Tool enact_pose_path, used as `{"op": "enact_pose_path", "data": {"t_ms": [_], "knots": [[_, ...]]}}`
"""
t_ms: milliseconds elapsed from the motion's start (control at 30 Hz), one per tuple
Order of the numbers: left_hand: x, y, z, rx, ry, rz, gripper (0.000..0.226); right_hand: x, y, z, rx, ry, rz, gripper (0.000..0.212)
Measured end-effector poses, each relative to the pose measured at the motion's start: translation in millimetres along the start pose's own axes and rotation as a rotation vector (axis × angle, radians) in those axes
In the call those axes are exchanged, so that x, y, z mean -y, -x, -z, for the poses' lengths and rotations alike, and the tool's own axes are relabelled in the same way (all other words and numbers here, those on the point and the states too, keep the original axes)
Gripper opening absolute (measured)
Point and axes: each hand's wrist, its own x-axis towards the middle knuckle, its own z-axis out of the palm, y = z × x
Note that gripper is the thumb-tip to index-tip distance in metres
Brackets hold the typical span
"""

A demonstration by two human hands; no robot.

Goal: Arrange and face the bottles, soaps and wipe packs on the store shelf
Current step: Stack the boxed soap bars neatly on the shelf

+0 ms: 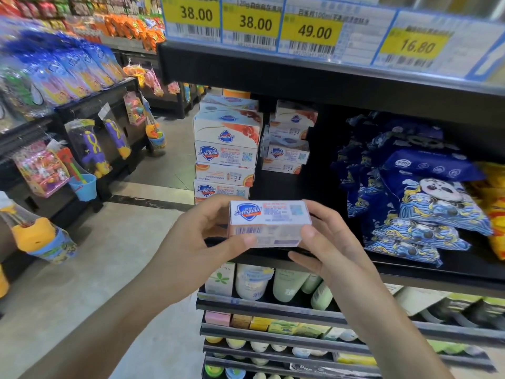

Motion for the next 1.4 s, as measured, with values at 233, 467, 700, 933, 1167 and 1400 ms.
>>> {"op": "enact_pose_path", "data": {"t_ms": [233, 467, 700, 933, 1167, 1400], "knots": [[-2, -4, 0, -0.029, 0.128, 0.118, 0.041, -4, 2, -4, 0.088, 0.109, 0.234, 0.073], [-8, -7, 1, 0.001, 0.169, 0.251, 0.026, -6, -2, -2, 0.109, 0.249, 0.307, 0.067], [-9, -11, 4, 0.016, 0.196, 0.357, 0.027, -6, -6, 0, 0.108, 0.260, 0.338, 0.052], [-10, -15, 5, 0.027, 0.228, 0.435, 0.037, -2, -9, 0, 0.100, 0.105, 0.224, 0.048], [-10, -23, 6, -0.090, 0.229, 0.458, 0.019, 1, -8, 0, -0.001, -0.049, 0.063, 0.043], [2, -1, 5, 0.010, -0.091, 0.076, 0.070, 3, -11, -1, -0.021, -0.232, -0.133, 0.038]]}}
